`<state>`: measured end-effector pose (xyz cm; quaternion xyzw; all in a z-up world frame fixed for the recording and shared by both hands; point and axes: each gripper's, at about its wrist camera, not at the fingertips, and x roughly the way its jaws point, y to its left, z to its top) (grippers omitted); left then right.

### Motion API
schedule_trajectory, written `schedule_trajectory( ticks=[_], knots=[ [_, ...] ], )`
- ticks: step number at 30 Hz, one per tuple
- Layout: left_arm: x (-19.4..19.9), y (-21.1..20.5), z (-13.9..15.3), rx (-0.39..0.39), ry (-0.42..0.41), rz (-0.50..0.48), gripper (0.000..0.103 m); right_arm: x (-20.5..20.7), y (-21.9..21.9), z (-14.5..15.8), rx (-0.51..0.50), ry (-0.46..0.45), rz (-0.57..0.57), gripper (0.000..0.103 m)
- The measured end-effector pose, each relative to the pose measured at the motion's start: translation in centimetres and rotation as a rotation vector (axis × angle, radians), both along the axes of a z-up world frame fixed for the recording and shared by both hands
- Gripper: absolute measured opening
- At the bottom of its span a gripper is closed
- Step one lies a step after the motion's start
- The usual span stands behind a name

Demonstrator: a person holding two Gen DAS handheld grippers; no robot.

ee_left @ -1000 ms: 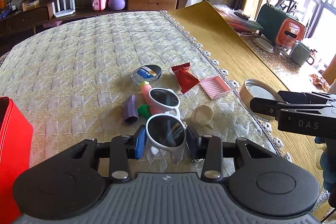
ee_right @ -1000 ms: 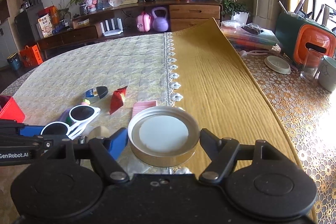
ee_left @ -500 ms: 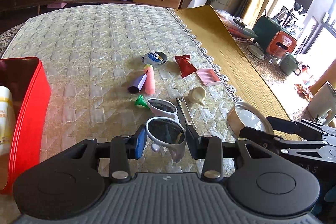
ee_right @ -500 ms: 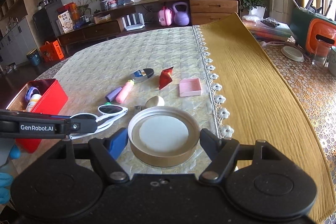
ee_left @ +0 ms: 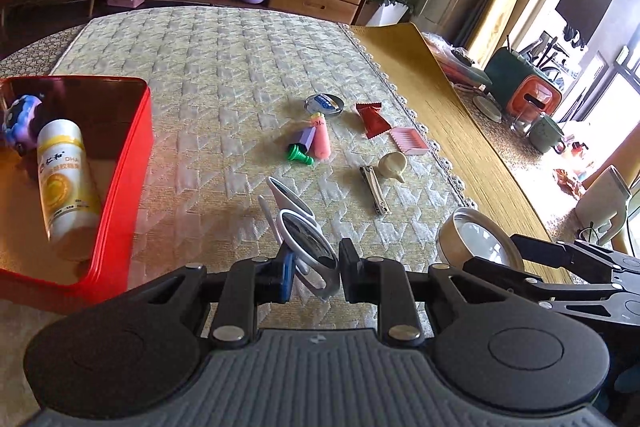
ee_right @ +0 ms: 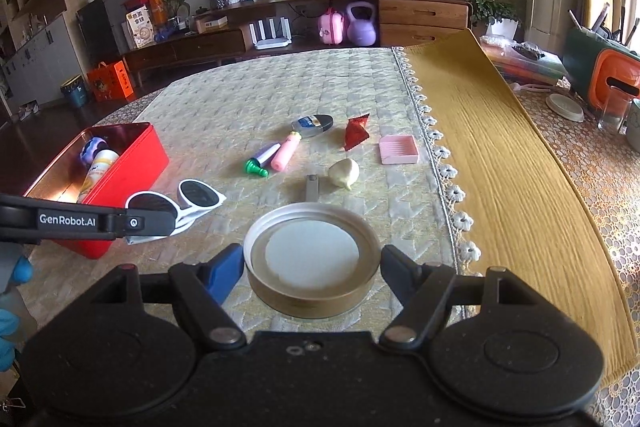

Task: Organize rigid objects
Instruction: 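Carry the sunglasses and silver lid over the red tin box with both tools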

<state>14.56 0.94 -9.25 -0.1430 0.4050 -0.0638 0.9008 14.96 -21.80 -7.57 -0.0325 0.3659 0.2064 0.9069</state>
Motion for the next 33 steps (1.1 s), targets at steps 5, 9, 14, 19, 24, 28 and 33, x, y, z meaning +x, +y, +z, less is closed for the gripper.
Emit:
schedule_trajectory(
  ticks=[5, 9, 14, 19, 24, 28, 33],
  knots=[
    [-1.7, 1.6, 1.6, -0.03, -0.034, 0.016, 0.022, -0.7, 1.6, 1.3, -0.002, -0.025, 0.036, 0.074],
    [-3.2, 3.0, 3.0, -0.037, -0.067, 0.032, 0.022, -1.1, 3.4, 2.3, -0.002, -0.047, 0.084, 0.074],
    [-4.8, 5.6, 4.5, -0.041, -0.096, 0.084, 0.022, -1.3, 6.5, 3.5, -0.007, -0.071, 0.147, 0.074],
    [-6.0, 9.0, 5.3, -0.056, -0.109, 0.161, 0.022, -1.1, 10.2, 4.4, -0.014, -0.099, 0.218, 0.074],
    [-6.7, 12.3, 5.3, -0.05, -0.116, 0.229, 0.022, -0.4, 14.2, 4.7, -0.02, -0.105, 0.28, 0.074],
    [-7.1, 14.8, 4.5, -0.046, -0.103, 0.287, 0.022, 0.6, 17.1, 4.6, -0.04, -0.11, 0.31, 0.074],
    [-7.0, 17.3, 3.3, -0.047, -0.081, 0.351, 0.022, 2.4, 20.2, 3.8, -0.075, -0.107, 0.322, 0.074]
  ],
)
